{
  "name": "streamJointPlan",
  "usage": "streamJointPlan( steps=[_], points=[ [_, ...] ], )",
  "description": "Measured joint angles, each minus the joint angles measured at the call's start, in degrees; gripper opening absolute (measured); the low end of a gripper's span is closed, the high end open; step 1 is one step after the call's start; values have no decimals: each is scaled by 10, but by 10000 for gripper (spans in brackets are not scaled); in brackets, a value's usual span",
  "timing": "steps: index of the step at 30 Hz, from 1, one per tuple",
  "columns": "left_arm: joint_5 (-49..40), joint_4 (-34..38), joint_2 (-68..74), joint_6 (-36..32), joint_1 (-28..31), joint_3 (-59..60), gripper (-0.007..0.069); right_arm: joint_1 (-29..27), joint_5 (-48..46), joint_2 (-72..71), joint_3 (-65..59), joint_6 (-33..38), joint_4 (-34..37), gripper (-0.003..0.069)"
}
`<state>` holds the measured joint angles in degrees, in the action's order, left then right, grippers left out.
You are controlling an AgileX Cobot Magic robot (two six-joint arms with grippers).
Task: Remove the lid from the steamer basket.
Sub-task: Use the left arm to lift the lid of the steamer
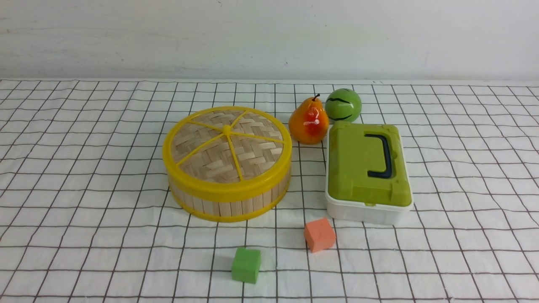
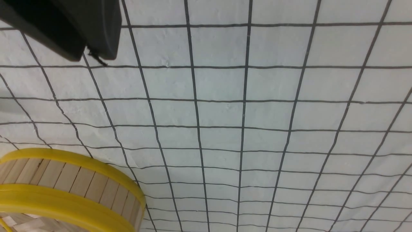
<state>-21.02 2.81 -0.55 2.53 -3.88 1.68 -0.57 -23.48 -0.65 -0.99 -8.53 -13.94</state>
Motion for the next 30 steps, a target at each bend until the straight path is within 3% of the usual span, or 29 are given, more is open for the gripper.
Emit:
streamJointPlan(
  steps=[21, 27, 30],
  points=[
    [16, 2, 0, 0, 0, 0, 92, 0, 0, 0, 0, 0, 0, 240],
    [154, 2, 0, 0, 0, 0, 93, 0, 0, 0, 0, 0, 0, 240],
    [293, 2, 0, 0, 0, 0, 94, 0, 0, 0, 0, 0, 0, 240]
  ],
)
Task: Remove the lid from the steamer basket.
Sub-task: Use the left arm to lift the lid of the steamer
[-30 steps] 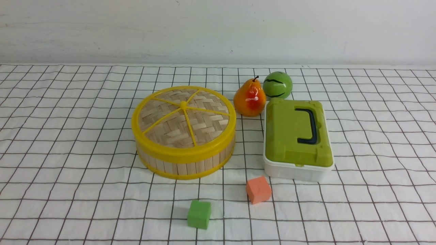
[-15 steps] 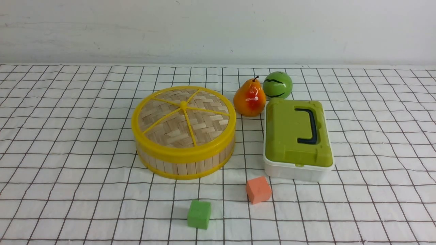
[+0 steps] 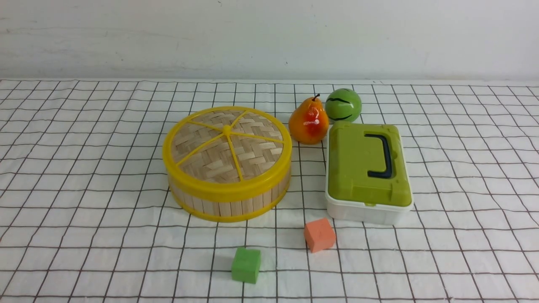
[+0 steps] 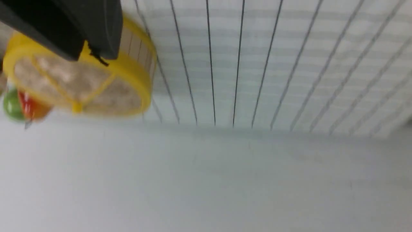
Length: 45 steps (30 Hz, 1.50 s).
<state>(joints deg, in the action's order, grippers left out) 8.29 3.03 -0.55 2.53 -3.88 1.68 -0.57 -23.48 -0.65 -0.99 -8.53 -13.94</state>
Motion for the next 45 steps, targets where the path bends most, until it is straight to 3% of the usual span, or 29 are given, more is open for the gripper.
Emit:
streamJointPlan(
  steps=[8, 10, 13, 16, 17, 18, 21, 24, 29, 32, 35, 37, 40, 44, 45],
  points=[
    [238, 10, 0, 32, 0, 0, 99, 0, 0, 0, 0, 0, 0, 240],
    [302, 24, 0, 104, 0, -3, 97, 0, 0, 0, 0, 0, 0, 240],
    [305, 33, 0, 173, 0, -49, 68, 0, 0, 0, 0, 0, 0, 240],
    [155, 30, 10, 201, 0, -194, -13, 0, 0, 0, 0, 0, 0, 240],
    [91, 28, 22, 195, 0, -234, -13, 0, 0, 0, 0, 0, 0, 240],
    [91, 27, 25, 195, 0, -244, -13, 0, 0, 0, 0, 0, 0, 240],
    [-148, 21, 139, 156, 0, -415, -13, 0, 0, 0, 0, 0, 0, 240],
    [-240, 19, 224, 140, 0, -485, -13, 0, 0, 0, 0, 0, 0, 240],
    [-287, 18, 371, 135, 0, -517, -13, 0, 0, 0, 0, 0, 0, 240],
    [-350, 88, 483, 110, -2, -541, -13, 0, 0, 0, 0, 0, 0, 240],
    [-418, 174, 545, 30, -25, -570, -13, 0, 0, 0, 0, 0, 0, 240],
    [-489, 300, 614, -129, -73, -615, -13, 0, 0, 0, 0, 0, 0, 240],
    [-527, 385, 669, -239, -116, -655, -13, 0, 0, 0, 0, 0, 0, 240],
    [-541, 389, 748, -250, -151, -728, -13, 0, 0, 0, 0, 0, 0, 240],
    [-547, 343, 789, -217, -164, -772, -13, 0, 0, 0, 0, 0, 0, 240]
  ],
)
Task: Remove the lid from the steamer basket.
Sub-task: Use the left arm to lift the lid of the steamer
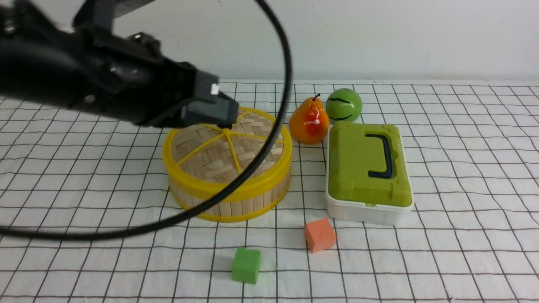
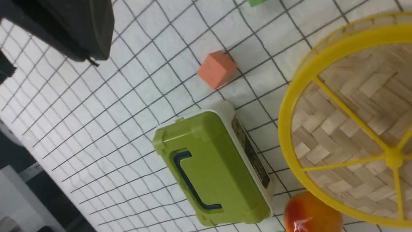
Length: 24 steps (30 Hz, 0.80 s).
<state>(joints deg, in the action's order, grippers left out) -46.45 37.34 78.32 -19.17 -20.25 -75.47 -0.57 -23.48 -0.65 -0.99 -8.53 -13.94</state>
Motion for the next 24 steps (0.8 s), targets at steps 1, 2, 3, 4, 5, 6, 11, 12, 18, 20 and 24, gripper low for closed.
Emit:
streamJointPlan(
  steps=[1, 2, 3, 4, 5, 6, 11, 12, 18, 20, 24],
  points=[
    [-4, -51, 29, 39, -9, -32, -13, 0, 0, 0, 0, 0, 0, 240],
    [-7, -89, 48, 69, -15, -54, -13, 0, 0, 0, 0, 0, 0, 240],
    [-11, -141, 71, 110, -22, -79, -13, 0, 0, 0, 0, 0, 0, 240],
    [-12, -172, 89, 134, -27, -98, -13, 0, 0, 0, 0, 0, 0, 240],
    [-15, -222, 111, 173, -33, -121, -13, 0, 0, 0, 0, 0, 0, 240],
    [-17, -277, 133, 213, -40, -141, -13, 0, 0, 0, 0, 0, 0, 240],
    [-28, -398, 226, 281, -55, -216, 59, 0, 0, 0, 0, 0, 0, 240],
    [-29, -408, 243, 284, -56, -227, 85, 0, 0, 0, 0, 0, 0, 240],
    [-6, -468, 316, 290, -58, -258, 291, 0, 0, 0, 0, 0, 0, 240],
    [21, -477, 338, 302, -58, -258, 332, 0, 0, 0, 0, 0, 0, 240],
    [54, -502, 365, 346, -59, -258, 347, 0, 0, 0, 0, 0, 0, 240]
  ],
)
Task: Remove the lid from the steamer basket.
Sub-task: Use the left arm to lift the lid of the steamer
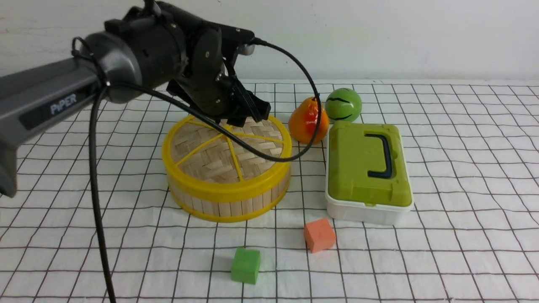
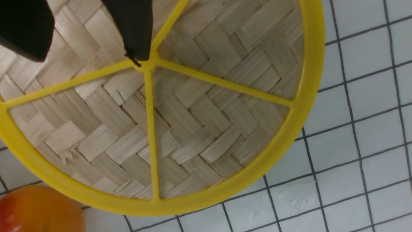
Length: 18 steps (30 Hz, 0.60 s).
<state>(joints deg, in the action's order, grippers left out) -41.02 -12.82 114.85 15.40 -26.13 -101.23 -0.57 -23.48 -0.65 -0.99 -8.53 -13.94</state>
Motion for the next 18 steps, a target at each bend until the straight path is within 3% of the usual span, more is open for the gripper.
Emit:
streamJointPlan(
  steps=[9, 12, 13, 14, 16, 18],
  points=[
    [14, -61, 30, 89, -1, 0, 342, 0, 0, 0, 0, 0, 0, 240],
    [14, -65, 36, 103, -1, -1, 249, 0, 0, 0, 0, 0, 0, 240],
    [14, -66, 37, 103, -1, -1, 249, 0, 0, 0, 0, 0, 0, 240],
    [14, -66, 39, 104, -1, -1, 162, 0, 0, 0, 0, 0, 0, 240],
    [14, -65, 40, 106, -1, -1, 97, 0, 0, 0, 0, 0, 0, 240],
    [14, -65, 40, 107, -1, -2, 102, 0, 0, 0, 0, 0, 0, 240]
  ],
)
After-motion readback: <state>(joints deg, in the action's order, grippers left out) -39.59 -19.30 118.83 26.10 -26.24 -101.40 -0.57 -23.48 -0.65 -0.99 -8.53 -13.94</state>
